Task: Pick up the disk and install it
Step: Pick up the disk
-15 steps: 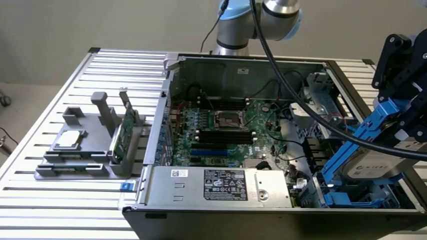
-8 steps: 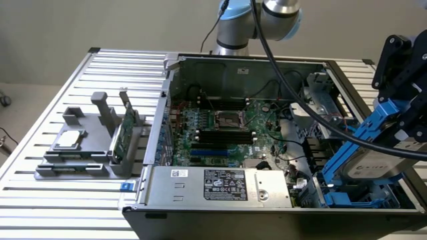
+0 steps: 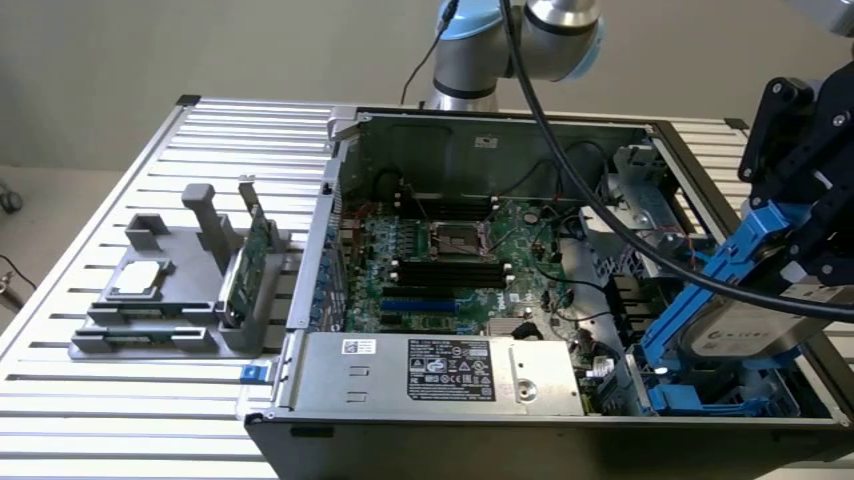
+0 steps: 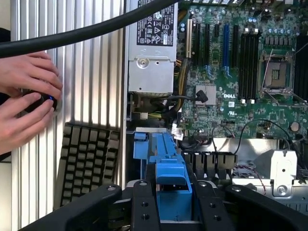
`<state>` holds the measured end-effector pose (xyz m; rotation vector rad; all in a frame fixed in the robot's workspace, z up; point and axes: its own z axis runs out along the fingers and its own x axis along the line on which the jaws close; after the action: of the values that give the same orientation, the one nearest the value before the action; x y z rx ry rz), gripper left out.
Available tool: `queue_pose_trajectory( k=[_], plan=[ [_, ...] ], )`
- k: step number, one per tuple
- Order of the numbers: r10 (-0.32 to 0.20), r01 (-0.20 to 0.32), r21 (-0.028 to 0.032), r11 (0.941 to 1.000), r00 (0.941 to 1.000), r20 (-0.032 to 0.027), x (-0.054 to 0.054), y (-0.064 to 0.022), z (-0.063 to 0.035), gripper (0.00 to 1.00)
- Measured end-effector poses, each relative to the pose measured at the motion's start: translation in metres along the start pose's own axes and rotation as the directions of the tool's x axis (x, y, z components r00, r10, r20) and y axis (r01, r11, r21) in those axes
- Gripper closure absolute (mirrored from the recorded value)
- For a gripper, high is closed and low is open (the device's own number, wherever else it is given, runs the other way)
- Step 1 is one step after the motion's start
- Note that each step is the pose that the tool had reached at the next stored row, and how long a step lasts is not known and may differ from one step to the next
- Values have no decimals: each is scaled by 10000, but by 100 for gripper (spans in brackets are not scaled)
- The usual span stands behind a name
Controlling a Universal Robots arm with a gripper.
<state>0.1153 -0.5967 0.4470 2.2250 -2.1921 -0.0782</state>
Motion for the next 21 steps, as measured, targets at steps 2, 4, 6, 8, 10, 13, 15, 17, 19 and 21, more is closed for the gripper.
queue_pose_trajectory(
  k=[2,4,6,8,10,13,15,17,19,21],
  plan=[
    [4,-4,1,10000,10000,0,-2,-21,12,67],
    [4,-4,0,10000,10000,-4,-3,-29,15,67],
    [5,-5,0,10000,10000,-7,-2,-29,17,67],
    [5,-5,0,10000,10000,-6,-2,-30,21,67],
    [4,-4,1,10000,10000,-5,-2,-31,33,67],
    [6,-6,1,10000,10000,-6,-1,-32,62,67],
    [7,-7,0,10000,10000,-5,-1,-33,83,67],
    [7,-7,1,10000,10000,-6,-1,-34,99,67],
    [8,-8,0,10000,10000,-6,0,-34,110,67],
    [12,-12,1,10000,10000,-5,0,-35,121,67]
  ],
)
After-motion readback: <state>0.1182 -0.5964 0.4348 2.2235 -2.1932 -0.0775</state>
